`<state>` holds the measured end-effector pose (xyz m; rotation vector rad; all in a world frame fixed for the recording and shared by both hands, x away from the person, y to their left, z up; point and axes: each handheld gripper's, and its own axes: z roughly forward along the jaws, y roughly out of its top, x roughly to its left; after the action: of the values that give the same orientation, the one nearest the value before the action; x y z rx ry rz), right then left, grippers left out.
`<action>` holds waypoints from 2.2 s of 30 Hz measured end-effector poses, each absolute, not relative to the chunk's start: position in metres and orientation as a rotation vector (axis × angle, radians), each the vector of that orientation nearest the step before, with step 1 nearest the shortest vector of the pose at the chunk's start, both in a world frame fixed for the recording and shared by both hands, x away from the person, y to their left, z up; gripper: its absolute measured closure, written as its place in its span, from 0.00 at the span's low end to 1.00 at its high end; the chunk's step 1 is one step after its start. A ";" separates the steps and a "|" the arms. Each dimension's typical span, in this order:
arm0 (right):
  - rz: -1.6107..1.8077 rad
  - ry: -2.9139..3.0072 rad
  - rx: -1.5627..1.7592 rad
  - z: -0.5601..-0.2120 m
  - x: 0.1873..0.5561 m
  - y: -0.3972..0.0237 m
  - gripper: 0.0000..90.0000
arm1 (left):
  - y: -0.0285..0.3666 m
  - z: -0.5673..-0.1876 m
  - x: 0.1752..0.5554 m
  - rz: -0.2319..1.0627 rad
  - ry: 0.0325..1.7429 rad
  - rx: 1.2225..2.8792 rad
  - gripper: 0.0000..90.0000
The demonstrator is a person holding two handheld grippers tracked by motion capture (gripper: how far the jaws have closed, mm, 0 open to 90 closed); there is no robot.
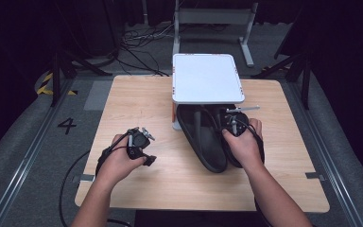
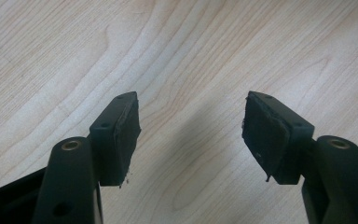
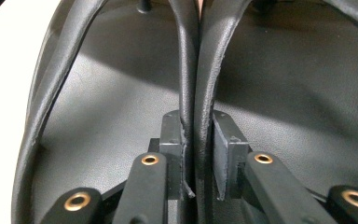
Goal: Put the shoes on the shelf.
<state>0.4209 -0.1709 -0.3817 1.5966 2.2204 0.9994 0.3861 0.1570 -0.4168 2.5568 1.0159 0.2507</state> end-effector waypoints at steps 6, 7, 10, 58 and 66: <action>1.023 2.146 1.634 -0.378 0.436 -0.167 0.86 | 0.157 -0.416 0.386 0.258 1.010 2.559 0.41; 1.032 2.138 1.654 -0.379 0.438 -0.166 0.86 | 0.158 -0.416 0.386 0.258 1.010 2.560 0.41; 1.027 2.118 1.668 -0.380 0.445 -0.161 0.86 | 0.157 -0.417 0.386 0.247 1.011 2.557 0.41; 1.164 2.076 1.393 -0.388 0.410 -0.198 0.46 | 0.130 -0.409 0.385 0.267 0.974 2.536 0.37; 1.174 2.165 1.372 -0.397 0.377 -0.220 0.48 | 0.110 -0.415 0.387 0.166 0.988 2.482 0.29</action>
<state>0.3767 -0.2204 -0.3969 1.3723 2.1655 1.1738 0.3874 0.1104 -0.4152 2.4815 0.9881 0.1655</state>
